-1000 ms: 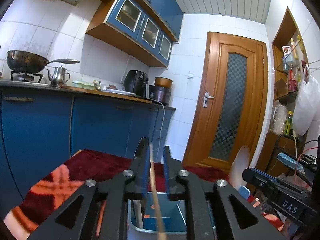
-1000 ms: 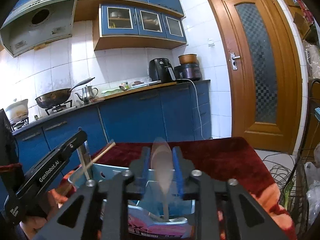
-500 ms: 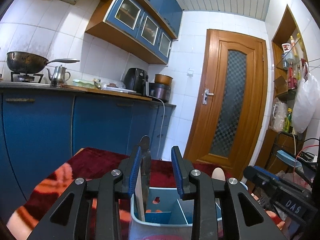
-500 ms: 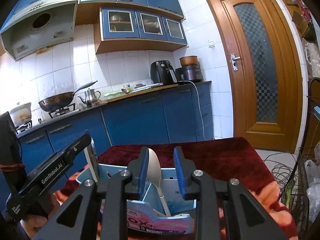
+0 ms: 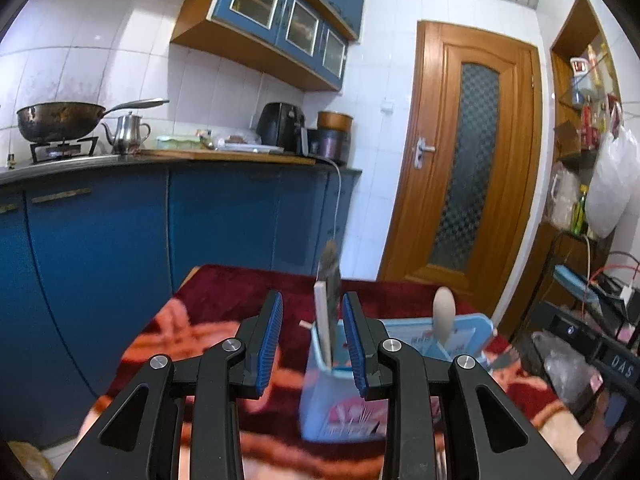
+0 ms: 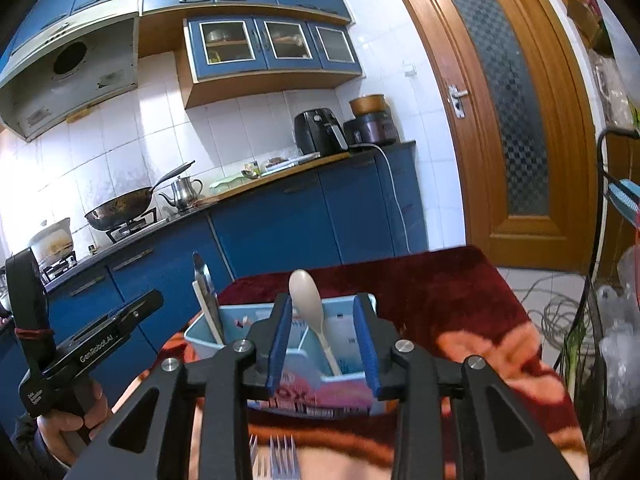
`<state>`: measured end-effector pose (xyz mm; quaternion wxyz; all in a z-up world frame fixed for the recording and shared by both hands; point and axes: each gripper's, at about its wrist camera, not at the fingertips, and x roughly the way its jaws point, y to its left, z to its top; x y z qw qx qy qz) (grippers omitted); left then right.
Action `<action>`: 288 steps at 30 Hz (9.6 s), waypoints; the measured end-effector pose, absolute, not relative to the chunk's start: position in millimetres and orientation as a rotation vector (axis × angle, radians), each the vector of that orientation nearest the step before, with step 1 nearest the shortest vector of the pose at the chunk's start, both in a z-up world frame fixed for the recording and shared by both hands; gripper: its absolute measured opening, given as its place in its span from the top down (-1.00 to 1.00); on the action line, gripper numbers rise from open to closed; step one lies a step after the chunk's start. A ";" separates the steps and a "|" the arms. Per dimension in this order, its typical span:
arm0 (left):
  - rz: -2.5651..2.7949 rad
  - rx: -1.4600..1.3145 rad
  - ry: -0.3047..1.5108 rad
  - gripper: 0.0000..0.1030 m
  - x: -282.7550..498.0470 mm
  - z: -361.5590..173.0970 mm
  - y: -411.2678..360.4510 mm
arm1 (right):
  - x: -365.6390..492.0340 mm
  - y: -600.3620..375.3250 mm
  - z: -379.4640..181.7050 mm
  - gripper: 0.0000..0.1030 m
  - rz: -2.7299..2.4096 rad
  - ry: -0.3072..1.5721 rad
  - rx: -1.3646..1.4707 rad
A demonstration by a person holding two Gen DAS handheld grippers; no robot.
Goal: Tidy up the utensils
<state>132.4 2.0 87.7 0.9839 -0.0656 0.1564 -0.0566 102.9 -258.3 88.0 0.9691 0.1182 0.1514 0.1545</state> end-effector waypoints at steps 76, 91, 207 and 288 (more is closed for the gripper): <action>-0.027 -0.036 0.753 0.15 259.5 36.4 57.4 | 396.9 -76.5 68.8 0.33 0.856 1.287 -0.694; -0.019 -0.094 0.792 0.15 265.1 23.5 66.2 | 407.9 -54.5 25.4 0.87 0.843 1.360 -0.817; -0.244 -0.051 0.836 -0.02 60.7 8.4 -44.6 | 21.5 -244.1 15.6 0.02 0.242 0.640 0.157; -0.323 -0.276 0.792 0.91 107.9 23.6 26.9 | 121.4 -204.7 15.3 0.50 0.556 0.743 0.111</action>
